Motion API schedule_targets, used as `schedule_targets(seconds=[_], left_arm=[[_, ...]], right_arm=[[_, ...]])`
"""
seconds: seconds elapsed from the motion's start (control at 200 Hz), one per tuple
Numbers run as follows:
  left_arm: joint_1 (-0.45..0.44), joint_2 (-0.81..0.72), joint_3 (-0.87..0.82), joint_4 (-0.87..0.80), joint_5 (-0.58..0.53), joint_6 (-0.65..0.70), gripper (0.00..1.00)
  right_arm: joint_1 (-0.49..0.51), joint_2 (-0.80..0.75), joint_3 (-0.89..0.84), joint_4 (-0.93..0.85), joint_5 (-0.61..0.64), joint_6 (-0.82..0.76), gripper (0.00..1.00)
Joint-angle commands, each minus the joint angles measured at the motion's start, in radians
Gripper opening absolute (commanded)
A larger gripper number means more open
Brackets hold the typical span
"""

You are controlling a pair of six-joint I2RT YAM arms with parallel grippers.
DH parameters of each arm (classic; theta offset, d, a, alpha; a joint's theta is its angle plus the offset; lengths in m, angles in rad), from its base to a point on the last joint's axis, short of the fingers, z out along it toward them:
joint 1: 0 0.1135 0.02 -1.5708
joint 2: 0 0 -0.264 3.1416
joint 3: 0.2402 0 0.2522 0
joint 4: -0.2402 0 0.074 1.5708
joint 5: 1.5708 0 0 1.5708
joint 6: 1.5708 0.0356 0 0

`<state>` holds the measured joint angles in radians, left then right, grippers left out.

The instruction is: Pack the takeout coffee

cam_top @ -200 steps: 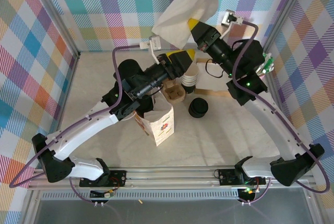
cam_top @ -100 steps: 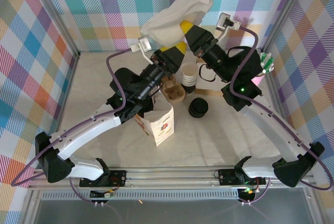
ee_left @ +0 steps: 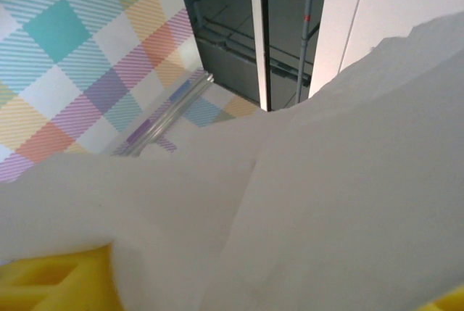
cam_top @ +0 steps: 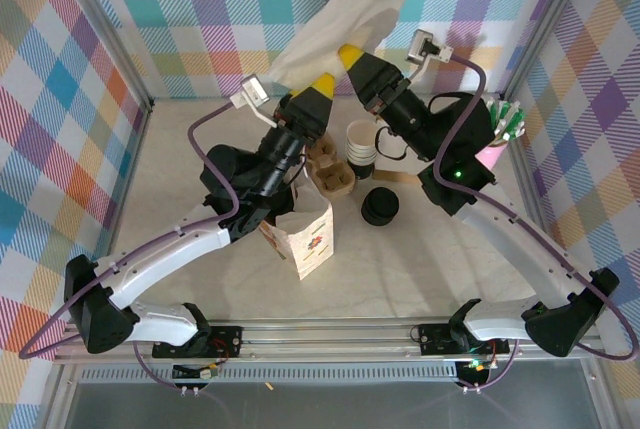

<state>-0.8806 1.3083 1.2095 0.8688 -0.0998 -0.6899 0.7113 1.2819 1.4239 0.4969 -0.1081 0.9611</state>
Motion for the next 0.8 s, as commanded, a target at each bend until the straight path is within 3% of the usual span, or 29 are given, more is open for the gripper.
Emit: schedule_targets(seconds=[0.0, 0.355, 0.525, 0.795], left_arm=[[-0.009, -0.040, -0.018, 0.082, -0.025, 0.022, 0.61], [-0.009, -0.072, -0.054, 0.083, -0.054, 0.039, 0.19], [-0.009, -0.101, -0.059, 0.042, -0.020, 0.062, 0.00], [-0.009, -0.149, -0.027, -0.120, 0.167, 0.094, 0.00]], right_arm=[[0.013, -0.005, -0.005, 0.064, 0.018, 0.004, 0.00], [0.033, -0.032, -0.029, 0.073, 0.011, -0.015, 0.00], [0.034, -0.055, -0.042, 0.055, -0.024, -0.024, 0.12], [0.031, -0.100, -0.078, 0.061, -0.120, -0.072, 0.47]])
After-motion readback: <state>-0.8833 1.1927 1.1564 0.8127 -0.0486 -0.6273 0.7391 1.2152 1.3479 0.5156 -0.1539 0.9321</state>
